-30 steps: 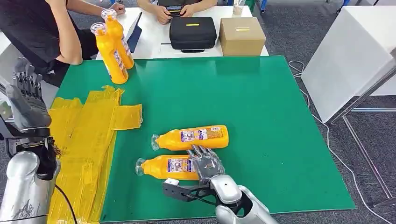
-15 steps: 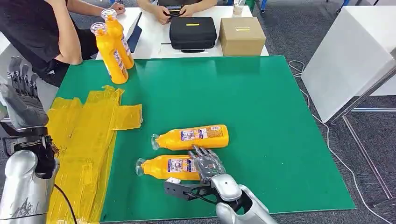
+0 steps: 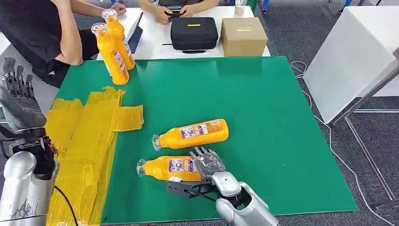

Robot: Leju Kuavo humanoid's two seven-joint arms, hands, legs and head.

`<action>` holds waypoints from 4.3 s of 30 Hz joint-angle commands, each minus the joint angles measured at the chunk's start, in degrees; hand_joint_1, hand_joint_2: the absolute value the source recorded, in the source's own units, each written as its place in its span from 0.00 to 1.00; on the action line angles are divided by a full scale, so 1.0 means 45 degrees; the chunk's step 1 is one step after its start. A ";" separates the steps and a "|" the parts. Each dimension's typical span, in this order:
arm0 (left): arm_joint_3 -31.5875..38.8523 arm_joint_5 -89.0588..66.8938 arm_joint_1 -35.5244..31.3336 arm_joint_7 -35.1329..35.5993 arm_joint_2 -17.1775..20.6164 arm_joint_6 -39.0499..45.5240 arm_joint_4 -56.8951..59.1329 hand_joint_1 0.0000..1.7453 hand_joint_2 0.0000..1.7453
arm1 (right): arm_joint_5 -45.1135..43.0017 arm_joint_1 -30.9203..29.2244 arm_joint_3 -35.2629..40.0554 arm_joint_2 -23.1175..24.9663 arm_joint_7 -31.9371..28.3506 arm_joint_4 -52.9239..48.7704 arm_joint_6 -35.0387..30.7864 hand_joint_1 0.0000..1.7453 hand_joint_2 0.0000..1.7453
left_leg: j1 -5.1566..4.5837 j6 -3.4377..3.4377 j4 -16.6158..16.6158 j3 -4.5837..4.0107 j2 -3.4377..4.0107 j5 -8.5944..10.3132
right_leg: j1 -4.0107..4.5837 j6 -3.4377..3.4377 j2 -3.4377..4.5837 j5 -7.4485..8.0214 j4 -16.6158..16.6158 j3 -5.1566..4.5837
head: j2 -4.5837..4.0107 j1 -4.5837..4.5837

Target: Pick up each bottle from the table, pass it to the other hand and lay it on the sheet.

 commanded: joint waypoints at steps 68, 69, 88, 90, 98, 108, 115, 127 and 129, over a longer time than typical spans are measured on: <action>-0.1634 0.3869 -0.0986 0.1144 -0.1070 -0.2321 0.0574 0.00 0.00 | -0.2993 -0.3659 -0.3017 0.1378 -0.1870 -0.2371 -0.2445 1.00 1.00 | 0.0000 -0.0030 0.0011 0.0031 -0.0009 -0.0006 | -0.0004 0.0002 0.0001 0.0004 0.0003 0.0039 | 0.0000 0.0000; -0.1634 0.3869 -0.0986 0.1144 -0.1070 -0.2321 0.0574 0.00 0.00 | -0.2993 -0.3659 -0.3017 0.1378 -0.1870 -0.2371 -0.2445 1.00 1.00 | 0.0007 -0.0046 0.0023 0.0045 -0.0016 -0.0020 | 0.0002 -0.0004 -0.0013 -0.0013 0.0013 0.0055 | 0.0000 0.0005; -0.4569 0.7464 -0.0861 0.2982 -0.2371 -0.2850 -0.0654 0.00 1.00 | -0.4049 -0.6574 -0.1016 0.3158 -0.1350 0.2567 -0.4121 1.00 1.00 | 0.0005 -0.0030 0.0015 0.0017 0.0006 -0.0010 | -0.0004 0.0005 0.0016 0.0001 0.0011 0.0024 | 0.0000 0.0005; -0.4619 0.7545 -0.0831 0.3014 -0.2493 -0.2837 -0.0594 0.00 1.00 | -0.3907 -0.6581 -0.1047 0.3166 -0.1274 0.2458 -0.4369 1.00 1.00 | 0.0015 -0.0049 0.0037 0.0036 0.0019 -0.0038 | 0.0006 0.0000 0.0020 -0.0020 0.0026 0.0045 | 0.0000 0.0005; -0.4725 0.7537 -0.0616 0.3086 -0.2666 -0.2751 -0.0546 0.00 1.00 | -0.3622 -0.6882 -0.0718 0.3784 -0.1103 0.3101 -0.4492 1.00 1.00 | 0.0005 -0.0045 0.0027 0.0023 0.0023 -0.0027 | -0.0002 0.0000 0.0025 -0.0012 0.0025 0.0028 | 0.0000 0.0005; -0.4017 0.6349 -0.0145 0.2673 -0.2183 -0.2013 -0.0637 0.00 1.00 | -0.3980 -0.7725 -0.0073 0.4278 -0.1347 0.4372 -0.4928 1.00 1.00 | 0.0009 -0.0027 0.0003 0.0005 0.0021 -0.0004 | -0.0003 0.0004 0.0029 0.0008 0.0007 0.0007 | 0.0000 0.0005; -0.3941 0.5976 -0.0175 0.2611 -0.2147 -0.1848 -0.0487 0.00 1.00 | -0.4037 -0.7796 -0.0078 0.4195 -0.1340 0.4447 -0.4949 1.00 1.00 | 0.0016 -0.0044 0.0015 0.0032 0.0018 -0.0023 | 0.0006 0.0000 0.0023 -0.0010 0.0014 0.0041 | 0.0005 0.0005; -0.3439 0.4081 0.0217 0.2876 -0.1876 -0.1914 -0.0917 0.00 1.00 | -0.3534 -0.7700 0.2141 0.4454 -0.1435 0.6232 -0.4417 1.00 1.00 | 0.0008 -0.0034 -0.0007 0.0025 0.0034 -0.0010 | -0.0002 -0.0001 0.0043 0.0006 -0.0001 0.0027 | 0.0000 0.0005; -0.3304 0.4054 0.0346 0.2995 -0.1772 -0.1992 -0.0910 0.00 1.00 | -0.3660 -0.7597 0.3377 0.4454 -0.1265 0.6168 -0.4368 1.00 1.00 | 0.0008 -0.0038 -0.0012 0.0035 0.0043 -0.0013 | -0.0003 -0.0002 0.0051 0.0004 -0.0004 0.0033 | 0.0000 0.0000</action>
